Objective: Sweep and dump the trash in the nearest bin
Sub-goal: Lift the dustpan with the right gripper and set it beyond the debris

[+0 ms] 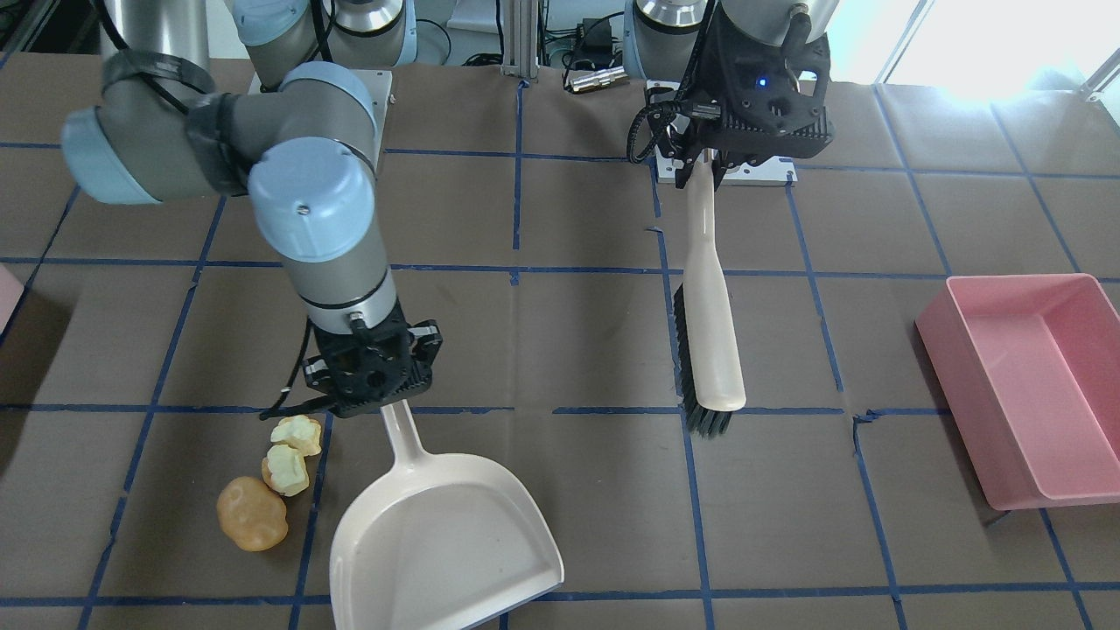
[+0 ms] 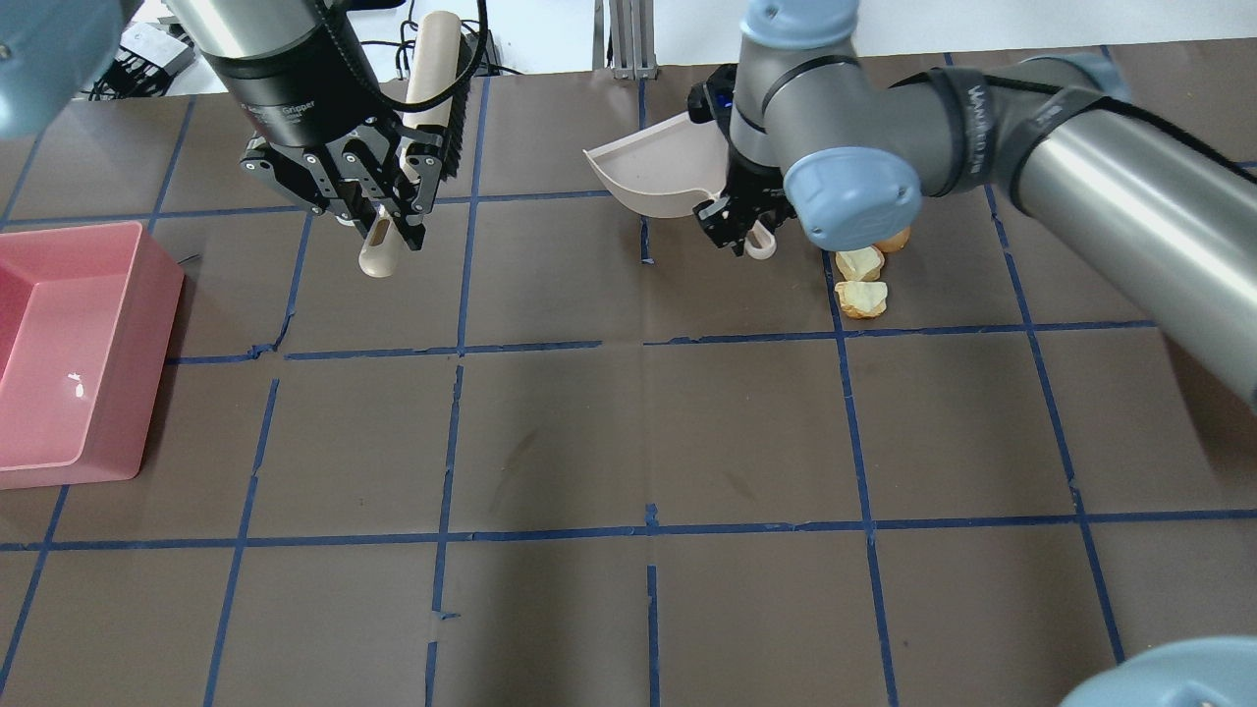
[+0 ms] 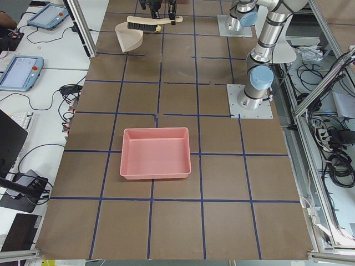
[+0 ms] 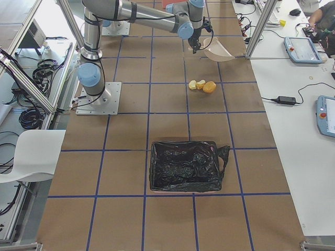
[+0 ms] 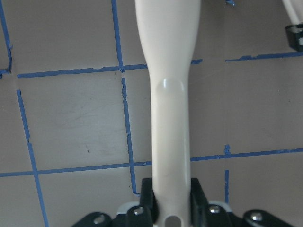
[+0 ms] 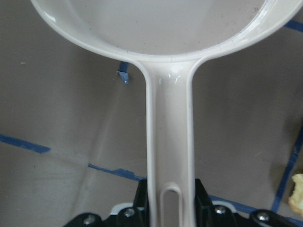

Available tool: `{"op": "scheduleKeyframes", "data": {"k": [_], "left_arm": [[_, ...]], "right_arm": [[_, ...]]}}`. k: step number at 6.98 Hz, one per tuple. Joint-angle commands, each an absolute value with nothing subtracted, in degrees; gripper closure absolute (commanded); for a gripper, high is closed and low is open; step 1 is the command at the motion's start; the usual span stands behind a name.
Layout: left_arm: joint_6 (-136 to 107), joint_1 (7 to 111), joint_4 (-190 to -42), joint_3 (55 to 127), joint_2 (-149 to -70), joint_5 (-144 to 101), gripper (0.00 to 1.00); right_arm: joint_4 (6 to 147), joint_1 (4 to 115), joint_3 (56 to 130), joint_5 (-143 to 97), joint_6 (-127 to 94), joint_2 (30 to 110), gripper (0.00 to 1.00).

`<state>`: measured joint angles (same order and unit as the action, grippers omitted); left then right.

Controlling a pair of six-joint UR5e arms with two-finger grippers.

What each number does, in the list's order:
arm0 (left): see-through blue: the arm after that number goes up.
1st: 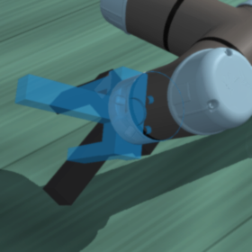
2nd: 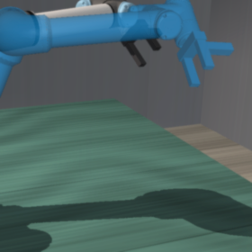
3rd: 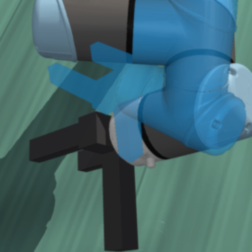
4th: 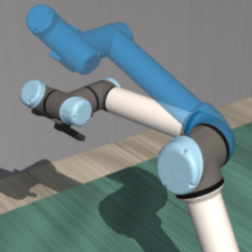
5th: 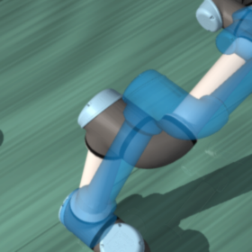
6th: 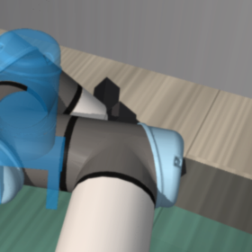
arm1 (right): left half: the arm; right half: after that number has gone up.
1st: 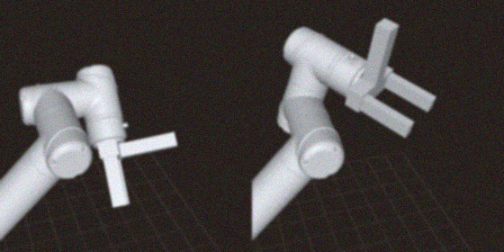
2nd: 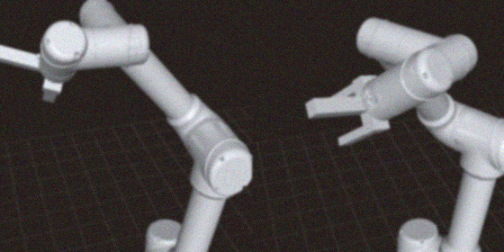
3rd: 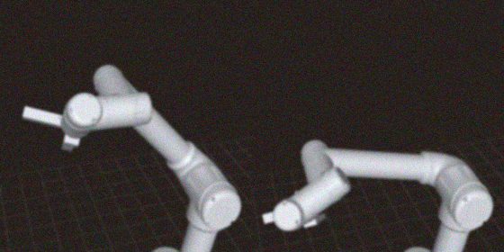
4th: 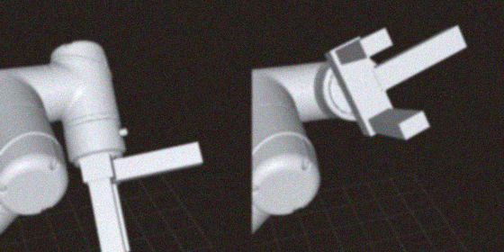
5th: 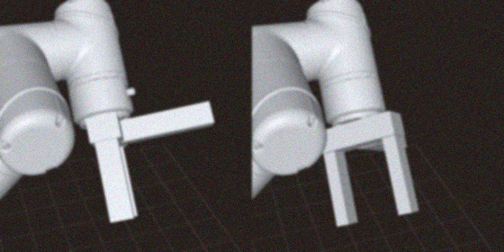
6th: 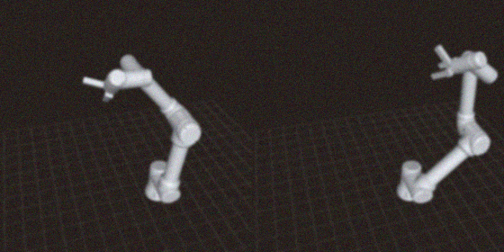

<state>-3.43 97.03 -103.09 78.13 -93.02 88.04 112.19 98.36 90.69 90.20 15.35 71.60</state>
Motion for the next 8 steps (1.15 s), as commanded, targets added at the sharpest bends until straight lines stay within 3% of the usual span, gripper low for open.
{"op": "scheduleKeyframes", "data": {"k": [1, 4, 8], "left_arm": [[-3.4, 97.0, -103.1, 78.1, -93.0, 87.9, 1.00], [-3.4, 97.0, -103.1, 78.2, -93.0, 87.9, 1.00], [-3.8, 97.0, -103.4, 78.2, -93.1, 87.8, 1.00]], "right_arm": [[102.8, 88.3, 90.5, 90.5, 32.4, 77.9, 1.00], [97.5, 72.3, 90.5, 92.5, 57.7, 81.2, 1.00], [105.6, 59.6, 89.5, 94.0, 81.9, 74.4, 1.00]]}}
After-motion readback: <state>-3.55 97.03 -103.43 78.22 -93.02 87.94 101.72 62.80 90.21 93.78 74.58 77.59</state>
